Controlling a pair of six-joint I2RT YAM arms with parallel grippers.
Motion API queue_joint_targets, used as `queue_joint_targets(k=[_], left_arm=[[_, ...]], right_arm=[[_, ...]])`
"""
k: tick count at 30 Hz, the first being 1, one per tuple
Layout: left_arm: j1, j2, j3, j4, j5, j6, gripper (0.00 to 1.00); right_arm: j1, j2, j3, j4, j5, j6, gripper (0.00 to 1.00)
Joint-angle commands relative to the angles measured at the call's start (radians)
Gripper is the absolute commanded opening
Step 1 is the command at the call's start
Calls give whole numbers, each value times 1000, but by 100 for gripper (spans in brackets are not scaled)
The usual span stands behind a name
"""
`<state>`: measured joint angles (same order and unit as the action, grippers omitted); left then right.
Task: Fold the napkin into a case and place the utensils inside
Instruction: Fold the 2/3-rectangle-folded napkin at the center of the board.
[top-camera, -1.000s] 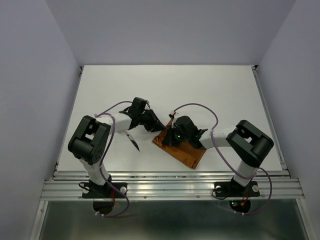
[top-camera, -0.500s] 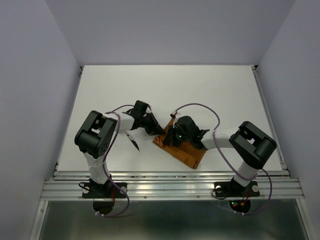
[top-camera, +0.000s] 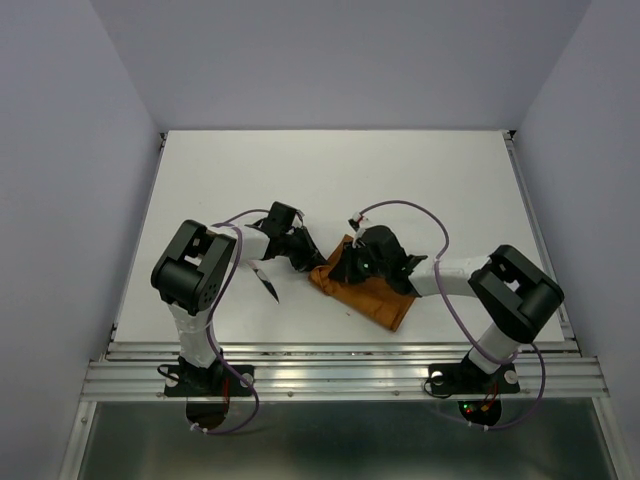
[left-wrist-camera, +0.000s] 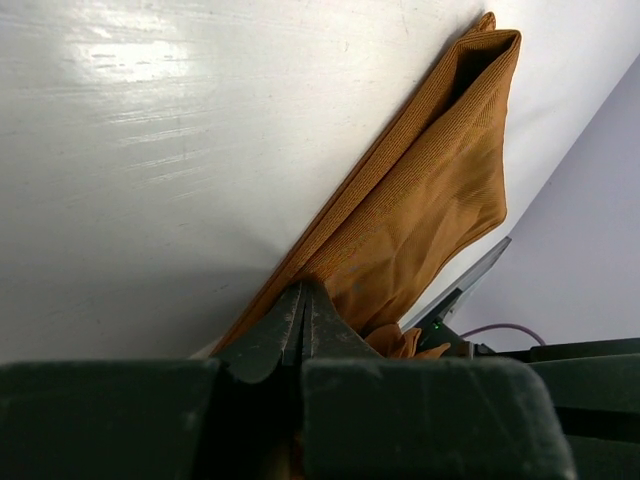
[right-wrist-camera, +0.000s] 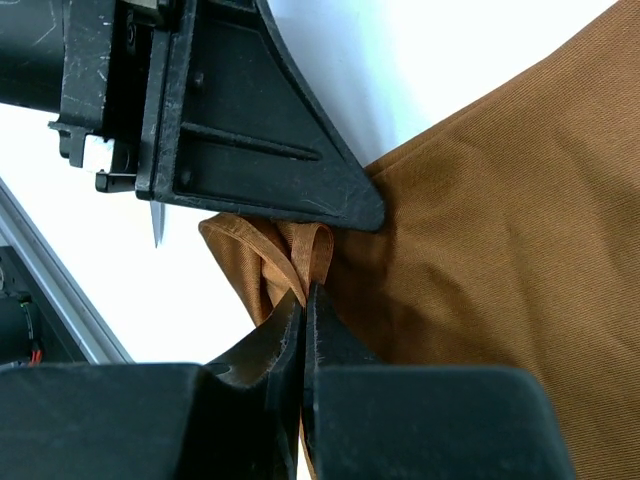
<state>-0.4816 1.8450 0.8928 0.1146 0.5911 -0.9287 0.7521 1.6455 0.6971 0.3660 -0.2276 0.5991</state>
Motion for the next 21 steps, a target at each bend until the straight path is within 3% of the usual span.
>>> queue_joint_targets(k=[1, 21], left_arm=[[1, 14, -14, -47, -8, 45, 7], [1, -44, 41, -38, 21, 51, 13]], right_arm=[[-20, -19, -2, 30, 24, -2, 1], [-50, 89, 16, 19, -10, -27, 1]])
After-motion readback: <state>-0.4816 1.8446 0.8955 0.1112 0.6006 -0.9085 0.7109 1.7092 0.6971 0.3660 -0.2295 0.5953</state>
